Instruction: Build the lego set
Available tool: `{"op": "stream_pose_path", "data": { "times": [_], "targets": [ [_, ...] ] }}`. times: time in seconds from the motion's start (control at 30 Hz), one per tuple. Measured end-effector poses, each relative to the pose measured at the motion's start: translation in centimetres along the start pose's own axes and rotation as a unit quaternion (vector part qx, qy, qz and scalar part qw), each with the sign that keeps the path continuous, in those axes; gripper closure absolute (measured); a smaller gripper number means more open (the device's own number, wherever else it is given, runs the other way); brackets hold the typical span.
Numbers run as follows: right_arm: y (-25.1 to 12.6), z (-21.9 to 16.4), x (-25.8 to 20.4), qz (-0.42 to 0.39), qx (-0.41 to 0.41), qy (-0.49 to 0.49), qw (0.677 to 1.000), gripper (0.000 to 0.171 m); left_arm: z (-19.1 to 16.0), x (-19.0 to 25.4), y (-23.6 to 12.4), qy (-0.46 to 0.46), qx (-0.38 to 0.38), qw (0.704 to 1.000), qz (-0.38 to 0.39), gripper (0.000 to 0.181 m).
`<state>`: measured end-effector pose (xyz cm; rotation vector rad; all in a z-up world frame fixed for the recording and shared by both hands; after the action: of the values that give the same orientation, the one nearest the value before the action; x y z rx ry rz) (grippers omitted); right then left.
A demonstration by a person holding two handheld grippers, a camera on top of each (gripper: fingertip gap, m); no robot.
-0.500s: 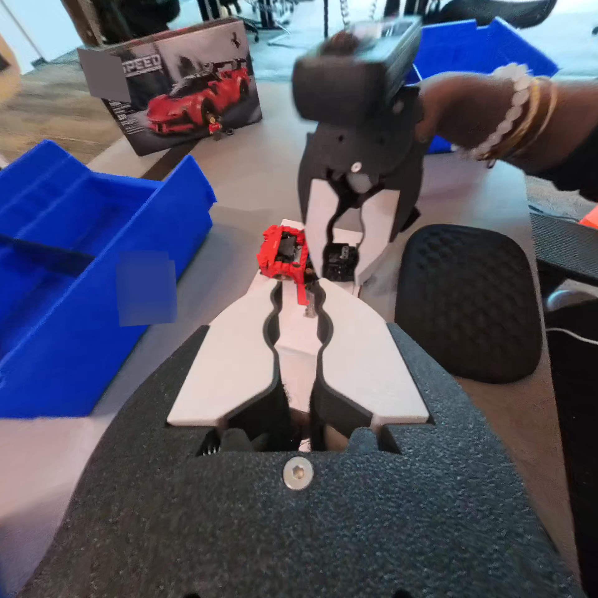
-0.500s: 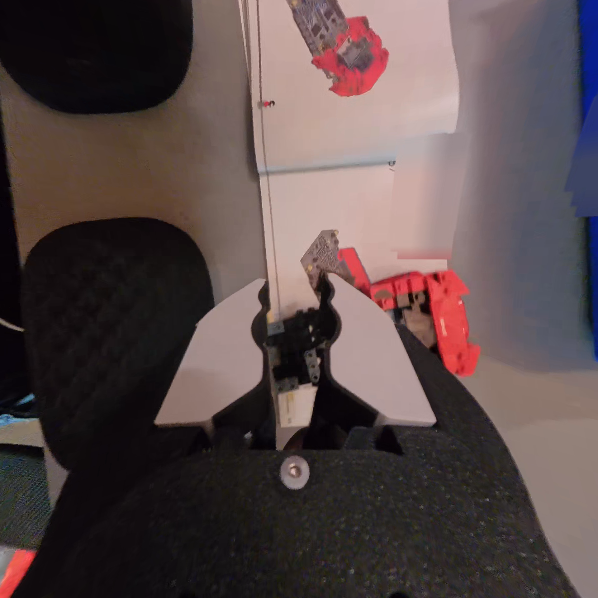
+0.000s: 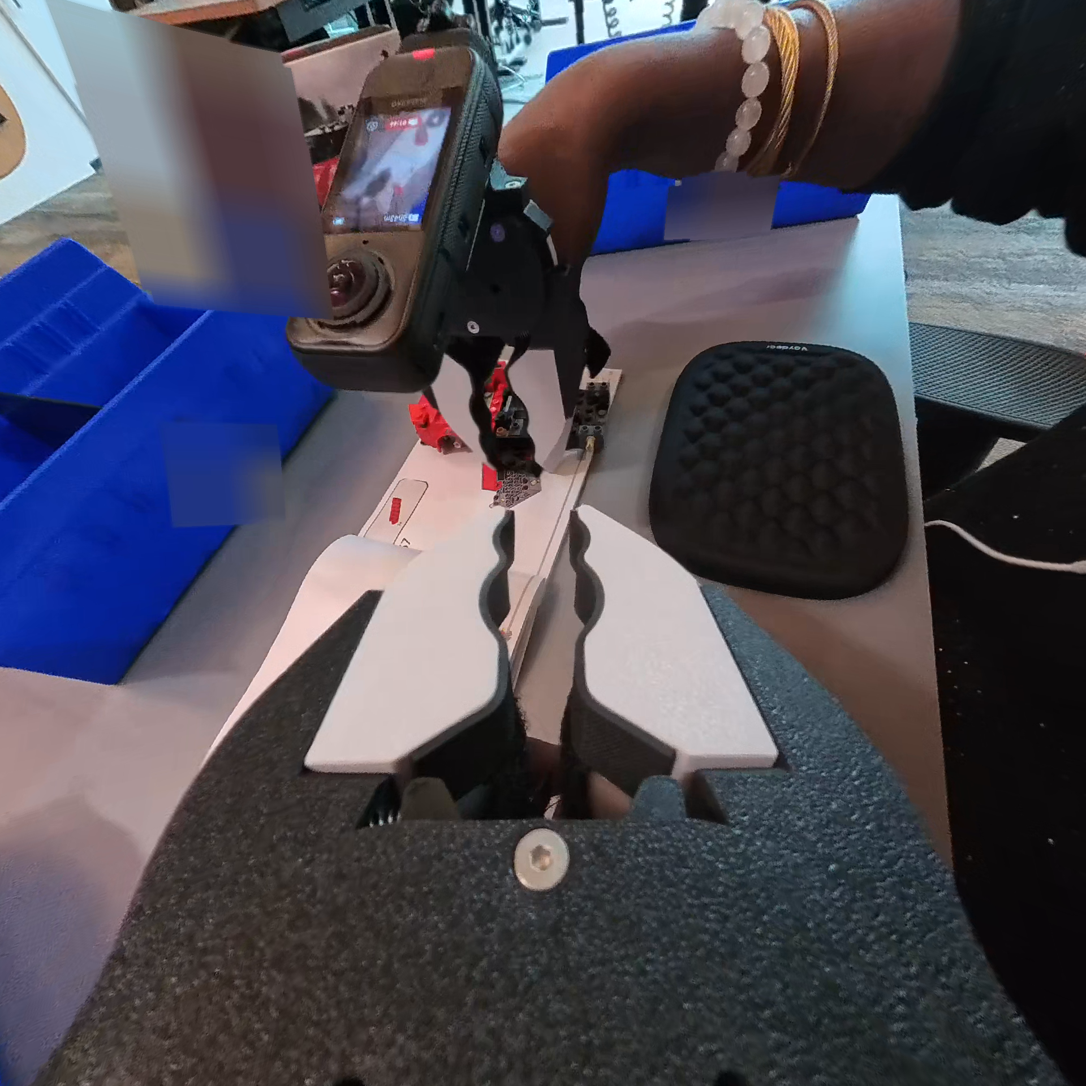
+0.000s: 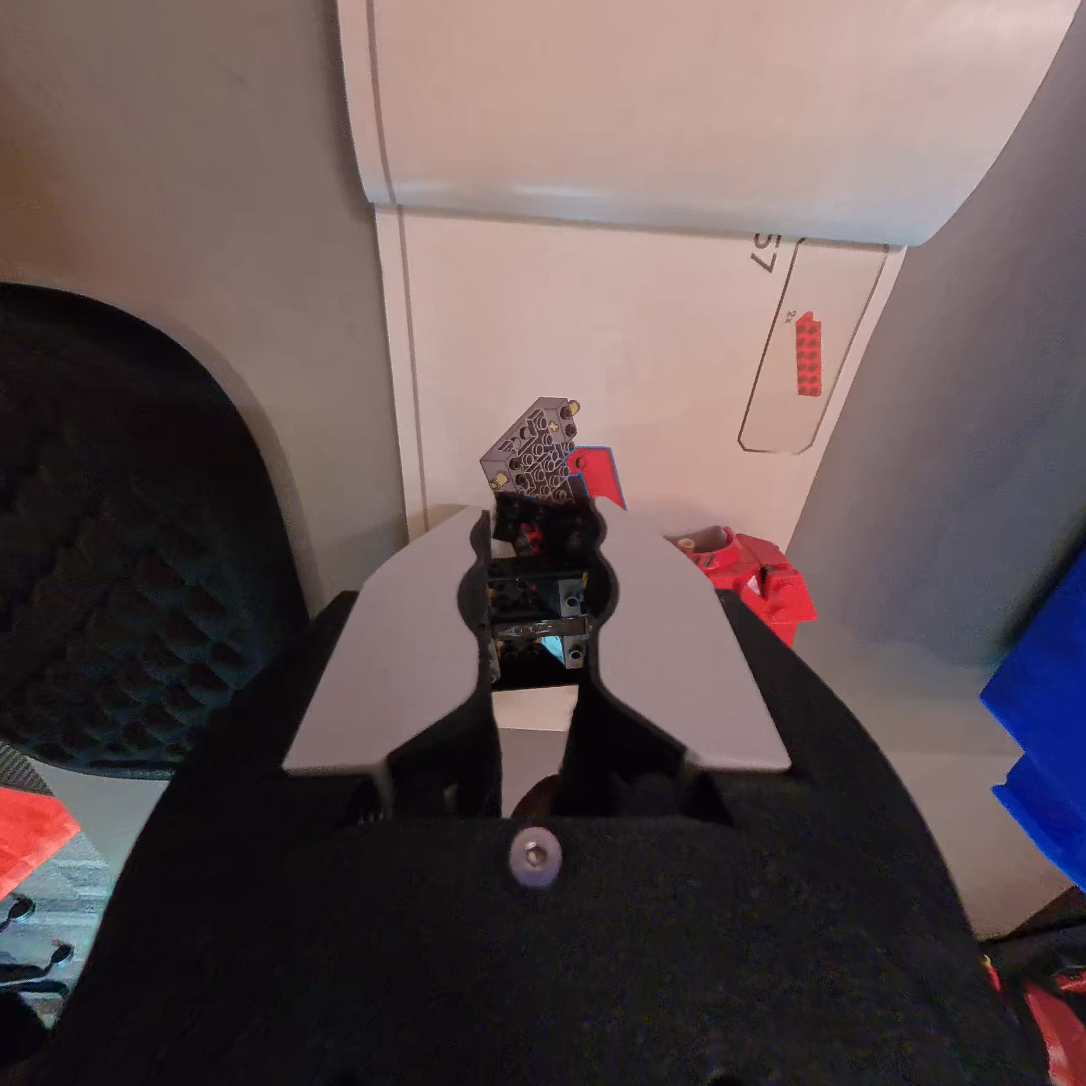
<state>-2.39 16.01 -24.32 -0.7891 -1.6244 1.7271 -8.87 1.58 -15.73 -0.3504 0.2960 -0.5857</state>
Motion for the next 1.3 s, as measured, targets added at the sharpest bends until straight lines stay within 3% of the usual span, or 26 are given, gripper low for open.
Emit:
{"op": "stream_pose_path", "data": {
  "times": [0.2, 0.33, 0.53, 0.7, 0.93, 1.3],
  "targets": [
    [-0.1, 0.4, -0.6, 0.022, 0.069, 0.026, 0.997, 0.145, -0.2, -0.2, -0.4, 0.018, 0.025, 0.999, 0.036, 0.16],
    [-1.8, 1.9, -0.5, 0.046, 0.2, 0.089, 0.975, 0.145, -0.3, -1.1, -0.4, 0.063, 0.037, 0.993, 0.097, 0.147],
    [-5.9, 3.9, -0.2, 0.084, 0.401, 0.193, 0.892, 0.146, 0.2, -1.5, 0.3, 0.125, 0.046, 0.981, 0.142, 0.144],
    [-7.6, 5.2, -1.0, 0.143, 0.476, 0.227, 0.838, 0.146, 0.4, -1.9, 1.0, 0.147, 0.041, 0.974, 0.169, 0.144],
    [-10.2, 5.4, -1.9, 0.298, 0.568, 0.241, 0.729, 0.146, 1.9, -2.4, 0.9, 0.089, 0.111, 0.978, 0.151, 0.145],
    [-9.4, 5.0, -2.6, 0.317, 0.55, 0.248, 0.732, 0.146, 3.2, -1.1, 1.2, 0.151, 0.149, 0.969, 0.131, 0.165]
  ]
}}
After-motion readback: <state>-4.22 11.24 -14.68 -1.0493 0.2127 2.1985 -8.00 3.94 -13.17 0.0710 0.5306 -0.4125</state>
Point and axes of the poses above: each gripper's, where its closed fingertips meet, y out along the fingers, z out of its top, x = y × z across the jaws, the point moved 4 cm from there along -y, back along the fingers, and after that the axes turned 2 degrees about y, right-handed, at the moved point
